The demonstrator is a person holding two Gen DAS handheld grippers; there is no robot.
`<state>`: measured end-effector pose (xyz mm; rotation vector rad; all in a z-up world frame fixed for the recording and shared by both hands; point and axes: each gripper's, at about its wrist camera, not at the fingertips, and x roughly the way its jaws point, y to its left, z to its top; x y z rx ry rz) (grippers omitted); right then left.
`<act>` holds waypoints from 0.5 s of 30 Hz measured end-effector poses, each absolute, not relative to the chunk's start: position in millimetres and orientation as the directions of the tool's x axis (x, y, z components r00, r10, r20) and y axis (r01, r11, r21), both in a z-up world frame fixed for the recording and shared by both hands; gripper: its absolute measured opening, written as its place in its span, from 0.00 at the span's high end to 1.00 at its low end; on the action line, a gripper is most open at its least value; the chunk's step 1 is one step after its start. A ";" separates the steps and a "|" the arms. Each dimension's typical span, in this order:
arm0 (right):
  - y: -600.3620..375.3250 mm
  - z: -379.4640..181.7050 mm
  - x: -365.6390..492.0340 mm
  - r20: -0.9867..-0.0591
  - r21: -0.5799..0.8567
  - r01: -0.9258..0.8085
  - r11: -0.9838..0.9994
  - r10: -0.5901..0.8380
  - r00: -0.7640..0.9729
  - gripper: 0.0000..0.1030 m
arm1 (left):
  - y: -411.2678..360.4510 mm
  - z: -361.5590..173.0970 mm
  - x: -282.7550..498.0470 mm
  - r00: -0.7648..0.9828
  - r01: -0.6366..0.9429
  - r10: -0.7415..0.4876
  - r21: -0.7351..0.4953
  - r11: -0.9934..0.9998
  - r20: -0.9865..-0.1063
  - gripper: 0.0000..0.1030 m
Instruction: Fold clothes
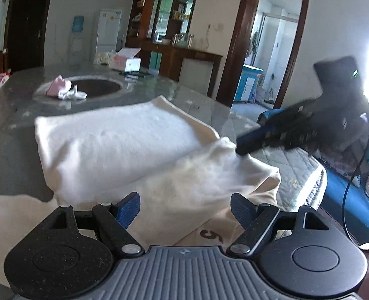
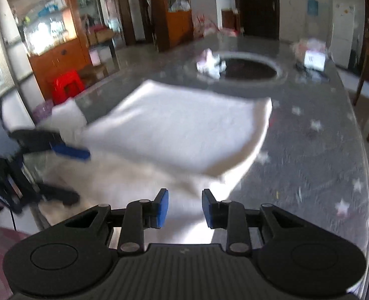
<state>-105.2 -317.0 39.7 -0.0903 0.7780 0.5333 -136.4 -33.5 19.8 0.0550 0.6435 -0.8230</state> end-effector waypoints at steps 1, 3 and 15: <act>-314.8 38.9 -102.3 -0.688 0.111 -0.496 0.861 0.427 0.587 0.72 | -33.1 18.6 -135.8 0.503 0.694 -0.662 -0.197 0.693 -0.556 0.21; -310.6 35.9 -96.1 -0.690 0.103 -0.506 0.856 0.428 0.584 0.72 | -32.1 16.6 -135.0 0.509 0.687 -0.655 -0.195 0.700 -0.559 0.21; -303.8 32.7 -119.4 -0.756 -0.072 -0.613 0.787 0.358 0.548 0.67 | -21.5 23.9 -139.1 0.571 0.657 -0.625 -0.161 0.737 -0.533 0.21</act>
